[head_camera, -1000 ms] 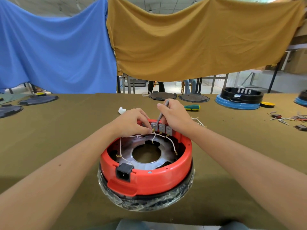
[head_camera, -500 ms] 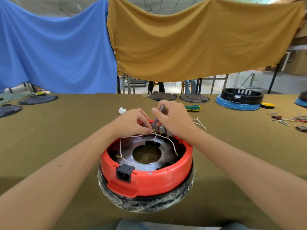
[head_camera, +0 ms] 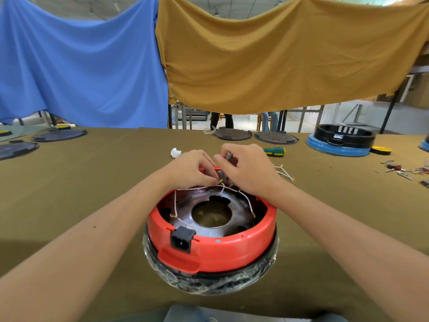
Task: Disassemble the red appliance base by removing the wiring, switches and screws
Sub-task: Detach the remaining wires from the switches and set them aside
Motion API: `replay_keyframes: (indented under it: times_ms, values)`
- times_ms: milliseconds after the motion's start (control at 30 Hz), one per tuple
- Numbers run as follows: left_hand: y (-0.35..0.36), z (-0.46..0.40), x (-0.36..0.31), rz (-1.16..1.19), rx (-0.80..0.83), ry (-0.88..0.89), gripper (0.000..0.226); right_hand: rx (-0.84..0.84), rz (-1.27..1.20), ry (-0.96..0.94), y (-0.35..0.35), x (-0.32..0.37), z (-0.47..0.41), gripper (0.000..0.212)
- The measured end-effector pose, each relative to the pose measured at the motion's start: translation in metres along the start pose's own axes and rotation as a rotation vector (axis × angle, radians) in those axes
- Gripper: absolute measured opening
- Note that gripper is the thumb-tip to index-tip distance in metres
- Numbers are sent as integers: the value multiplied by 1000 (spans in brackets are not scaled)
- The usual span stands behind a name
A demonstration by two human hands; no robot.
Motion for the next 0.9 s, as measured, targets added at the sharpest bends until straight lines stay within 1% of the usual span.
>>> replay_keyframes:
  times_ms: [133,300,367,467,533,700,800,900]
  values:
    - [0,1,0,0,1,-3,2,16,58,-70,1,7,1,29]
    - [0,2,0,-31,6,3,2,15,-16,27,2,-1,-2,29]
    - [0,1,0,-42,14,-12,5,13,-53,52,0,-2,-3,29]
    - [0,2,-1,-42,15,-21,14,-42,-52,48,-4,-2,-1,30]
    - [0,2,-2,-44,13,-16,15,-72,-36,44,-6,-3,-1,31]
    - [0,2,-3,-49,21,-17,16,-17,2,44,-2,-4,-1,30]
    - [0,2,-4,-55,24,-14,16,1,-43,97,-1,-7,-3,30]
    - [0,2,-3,-62,28,-8,14,10,-174,242,1,-19,-4,30]
Point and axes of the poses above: each hand's wrist, its own z-axis away from the middle knuckle, its own y-axis out of the palm, x = y × z, the point moved 6 cm from there along -z, towards the middle knuckle, and after that the axes turned 2 degrees about -y, right-handed, at the moved point
